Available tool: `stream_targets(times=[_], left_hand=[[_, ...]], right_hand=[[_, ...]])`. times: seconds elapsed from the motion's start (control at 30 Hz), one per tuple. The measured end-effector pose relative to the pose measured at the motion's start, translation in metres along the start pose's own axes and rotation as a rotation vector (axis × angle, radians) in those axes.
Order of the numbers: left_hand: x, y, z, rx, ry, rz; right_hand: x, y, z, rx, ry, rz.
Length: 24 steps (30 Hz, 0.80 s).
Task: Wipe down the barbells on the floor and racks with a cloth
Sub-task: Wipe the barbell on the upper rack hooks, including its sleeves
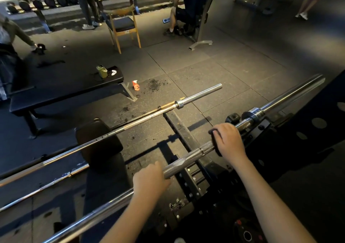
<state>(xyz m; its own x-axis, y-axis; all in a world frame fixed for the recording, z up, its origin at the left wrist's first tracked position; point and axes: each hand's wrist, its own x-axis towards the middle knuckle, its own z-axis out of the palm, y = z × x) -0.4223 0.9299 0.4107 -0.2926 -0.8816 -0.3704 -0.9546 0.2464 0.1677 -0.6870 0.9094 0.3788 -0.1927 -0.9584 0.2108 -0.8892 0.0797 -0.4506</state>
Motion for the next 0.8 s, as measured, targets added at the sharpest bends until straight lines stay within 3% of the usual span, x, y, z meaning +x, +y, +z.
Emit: stream_targets(times=[0.07, 0.17, 0.27, 0.4, 0.53, 0.67, 0.8], left_hand=[[-0.013, 0.006, 0.01, 0.063, 0.14, 0.033], [-0.016, 0.008, 0.016, 0.124, 0.179, 0.093], [-0.012, 0.006, 0.011, 0.083, 0.154, 0.109], [0.01, -0.005, 0.0, -0.085, -0.054, 0.057], [0.024, -0.011, -0.003, -0.193, -0.215, 0.03], [0.028, -0.014, -0.001, -0.244, -0.267, 0.022], [0.03, -0.016, -0.001, -0.265, -0.307, 0.031]], right_hand=[[0.007, 0.005, 0.002, -0.053, 0.079, 0.108], [-0.006, -0.003, 0.011, -0.041, 0.139, 0.213], [-0.03, -0.026, 0.023, 0.032, 0.109, 0.118], [-0.044, -0.04, 0.025, 0.135, 0.023, -0.096], [-0.029, -0.024, 0.02, 0.069, -0.006, -0.206], [-0.015, -0.008, 0.014, 0.056, 0.059, -0.105], [-0.017, -0.031, 0.026, 0.096, 0.18, 0.138]])
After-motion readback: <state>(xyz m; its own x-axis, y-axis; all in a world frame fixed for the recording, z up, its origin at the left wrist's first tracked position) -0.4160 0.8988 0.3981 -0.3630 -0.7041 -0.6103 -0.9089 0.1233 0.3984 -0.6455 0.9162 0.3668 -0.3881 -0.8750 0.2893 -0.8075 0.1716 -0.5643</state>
